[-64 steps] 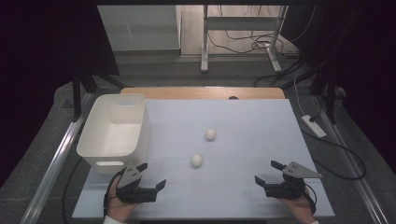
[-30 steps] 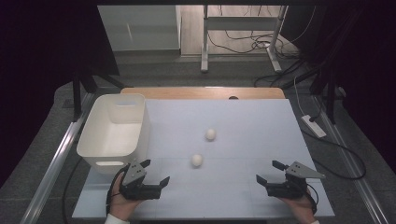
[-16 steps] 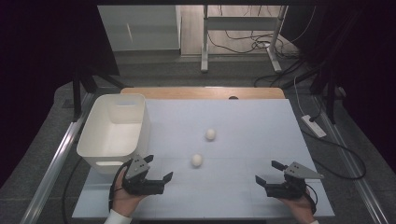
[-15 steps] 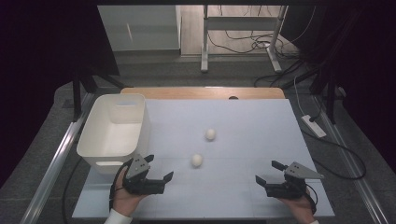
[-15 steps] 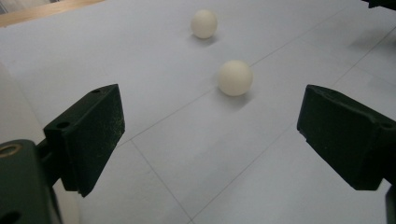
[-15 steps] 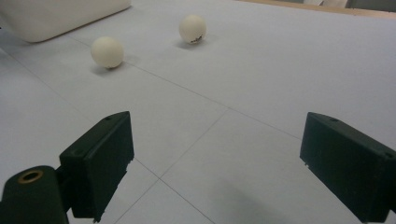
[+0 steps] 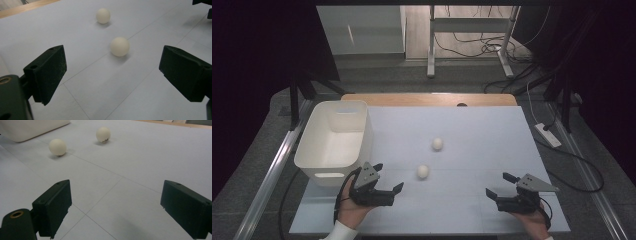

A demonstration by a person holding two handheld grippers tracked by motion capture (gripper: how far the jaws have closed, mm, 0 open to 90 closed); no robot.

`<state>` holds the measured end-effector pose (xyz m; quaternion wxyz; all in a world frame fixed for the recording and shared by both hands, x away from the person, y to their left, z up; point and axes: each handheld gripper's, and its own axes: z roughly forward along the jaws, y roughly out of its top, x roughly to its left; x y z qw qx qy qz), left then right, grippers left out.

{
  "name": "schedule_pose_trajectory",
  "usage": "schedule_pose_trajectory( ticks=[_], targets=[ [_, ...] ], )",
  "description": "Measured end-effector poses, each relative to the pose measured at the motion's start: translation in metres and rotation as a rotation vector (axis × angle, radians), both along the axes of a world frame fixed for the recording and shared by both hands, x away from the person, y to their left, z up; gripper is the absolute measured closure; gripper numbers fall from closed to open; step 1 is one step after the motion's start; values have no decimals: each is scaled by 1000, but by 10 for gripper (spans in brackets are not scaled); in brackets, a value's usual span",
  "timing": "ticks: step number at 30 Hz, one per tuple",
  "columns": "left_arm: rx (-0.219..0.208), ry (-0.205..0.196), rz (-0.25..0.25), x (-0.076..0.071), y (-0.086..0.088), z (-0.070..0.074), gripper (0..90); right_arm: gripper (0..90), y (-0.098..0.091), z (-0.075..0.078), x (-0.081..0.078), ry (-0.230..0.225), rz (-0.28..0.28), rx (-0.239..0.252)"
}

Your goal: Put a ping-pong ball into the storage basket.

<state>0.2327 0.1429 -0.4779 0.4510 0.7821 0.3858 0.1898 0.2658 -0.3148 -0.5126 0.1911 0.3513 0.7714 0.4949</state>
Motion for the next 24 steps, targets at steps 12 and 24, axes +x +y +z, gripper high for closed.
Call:
schedule_pose_trajectory(
  ticks=[12, 24],
  targets=[
    [1, 4, -16, 3, -6, 4, 86, 100, 0, -1, 0, 3, 3, 0],
    [9, 8, -38, 8, -17, 8, 85, 101, 0, -1, 0, 3, 2, -5]
  ],
)
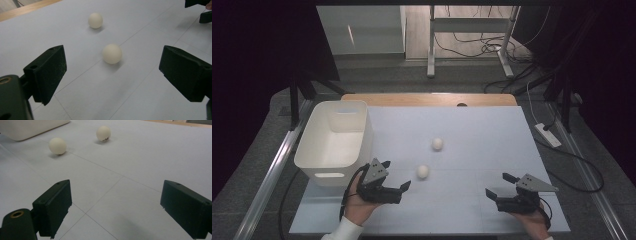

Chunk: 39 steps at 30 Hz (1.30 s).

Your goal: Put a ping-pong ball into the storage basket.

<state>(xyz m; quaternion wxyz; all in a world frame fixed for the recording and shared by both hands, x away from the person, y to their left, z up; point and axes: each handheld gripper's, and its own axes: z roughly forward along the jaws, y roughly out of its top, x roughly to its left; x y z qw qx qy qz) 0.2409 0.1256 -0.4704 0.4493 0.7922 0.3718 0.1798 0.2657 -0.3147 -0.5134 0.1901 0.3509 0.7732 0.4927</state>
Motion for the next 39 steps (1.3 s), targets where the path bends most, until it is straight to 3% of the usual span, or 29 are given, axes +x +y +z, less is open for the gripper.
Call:
schedule_pose_trajectory(
  ticks=[39],
  targets=[
    [27, 45, -43, 21, -28, -1, 85, 101, 0, -1, 0, 2, -5, -6]
  ],
)
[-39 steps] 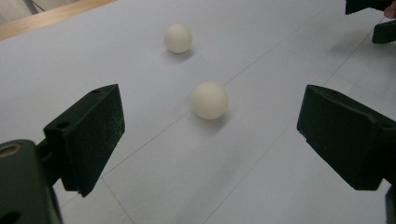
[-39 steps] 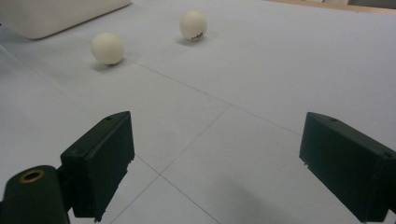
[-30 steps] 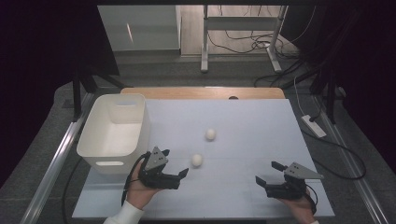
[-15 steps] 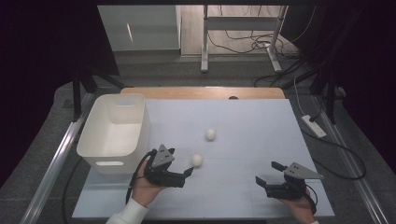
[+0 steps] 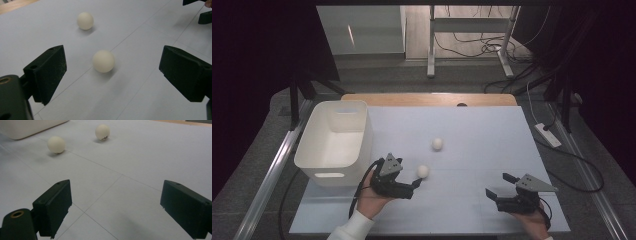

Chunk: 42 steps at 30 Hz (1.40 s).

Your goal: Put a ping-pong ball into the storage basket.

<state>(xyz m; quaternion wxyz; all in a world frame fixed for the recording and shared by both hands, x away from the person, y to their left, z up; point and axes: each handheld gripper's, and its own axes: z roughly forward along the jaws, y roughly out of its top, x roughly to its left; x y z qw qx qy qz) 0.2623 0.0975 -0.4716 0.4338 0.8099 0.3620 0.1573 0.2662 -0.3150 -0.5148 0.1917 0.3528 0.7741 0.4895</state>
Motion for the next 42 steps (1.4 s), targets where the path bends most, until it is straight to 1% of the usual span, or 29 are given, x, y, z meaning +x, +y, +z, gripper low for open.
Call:
schedule_pose_trajectory(
  ticks=[4, 7, 14, 20, 28, 36, 37, 42],
  targets=[
    [8, 10, -4, 4, -4, -2, 85, 101, 0, 0, 0, 0, 1, 0],
    [27, 16, -8, 8, -5, -3, 85, 101, 0, 0, 0, 0, 2, 2],
    [35, 29, 0, 16, -7, -5, 85, 102, 0, -1, 0, 5, 2, -2],
    [46, 39, -8, 19, -11, -7, 86, 102, 1, -1, 0, 5, 4, -1],
    [68, 67, -19, 28, -18, -15, 86, 101, 0, -1, 0, 7, 5, -2],
    [81, 90, -19, 35, -23, -21, 86, 101, 1, -1, 0, 7, 5, -4],
    [85, 97, -19, 37, -24, -23, 86, 101, 1, -1, 0, 7, 5, -4],
    [98, 108, -21, 41, -27, -25, 86, 101, 0, -1, 0, 7, 5, -4]
  ],
)
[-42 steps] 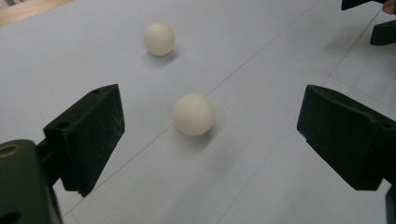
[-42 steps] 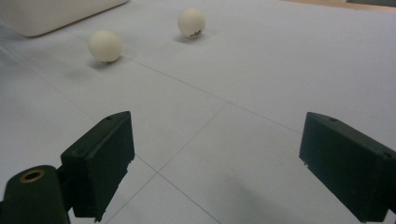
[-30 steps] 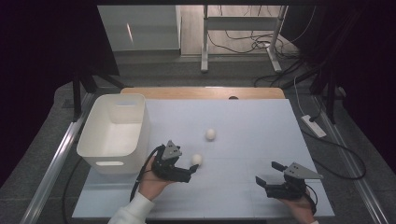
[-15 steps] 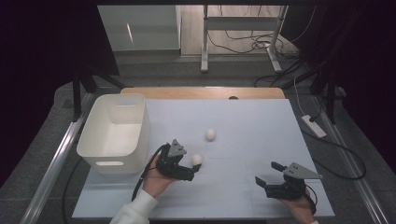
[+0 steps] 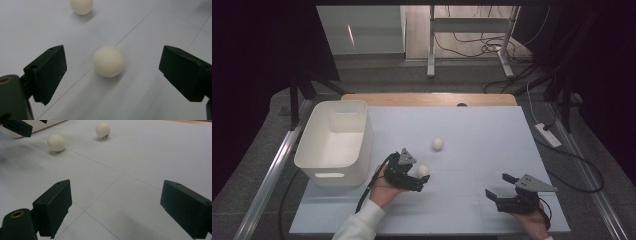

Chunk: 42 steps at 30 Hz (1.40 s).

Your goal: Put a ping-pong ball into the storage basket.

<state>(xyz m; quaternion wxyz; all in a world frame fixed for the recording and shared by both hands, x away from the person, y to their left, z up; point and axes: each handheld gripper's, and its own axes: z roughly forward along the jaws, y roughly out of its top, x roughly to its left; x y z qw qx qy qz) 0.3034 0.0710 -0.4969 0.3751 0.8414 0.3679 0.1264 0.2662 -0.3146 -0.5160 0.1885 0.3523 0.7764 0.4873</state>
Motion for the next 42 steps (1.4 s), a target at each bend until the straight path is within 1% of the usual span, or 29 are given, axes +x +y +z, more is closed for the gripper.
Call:
schedule_pose_trajectory(
  ticks=[6, 8, 15, 18, 26, 29, 31, 35, 36, 37, 38, 40, 42],
  targets=[
    [13, 16, -6, 6, -3, -4, 86, 101, 0, 0, 0, 0, -1, -3],
    [16, 26, -3, 8, -5, -5, 86, 101, 0, 0, 0, 1, -2, -2],
    [21, 44, -6, 14, -8, -10, 88, 101, 0, 0, 0, 0, -1, -2],
    [38, 59, -12, 18, -11, -14, 88, 101, 0, 0, 0, 1, -1, 0],
    [52, 78, -11, 25, -14, -19, 91, 101, 0, 0, 0, 1, -1, -2],
    [67, 87, -12, 28, -15, -21, 118, 101, 0, -1, 0, 1, 0, -4],
    [66, 88, -13, 29, -16, -22, 123, 101, 0, 0, 0, 1, 0, -4],
    [78, 101, -20, 31, -17, -24, 137, 101, 0, -1, 0, 2, -1, -5],
    [77, 107, -14, 31, -17, -25, 143, 102, 0, -1, 0, 2, 0, -5],
    [77, 107, -14, 31, -17, -25, 173, 102, 0, -1, 0, 2, 0, -5],
    [84, 112, -14, 32, -17, -26, 173, 102, 0, -1, 0, 1, -1, -6],
    [85, 117, -18, 31, -17, -26, 219, 102, -1, -1, 0, 0, -1, -2],
    [87, 113, -17, 31, -18, -26, 262, 102, -1, -1, 0, 0, -1, -2]
  ],
)
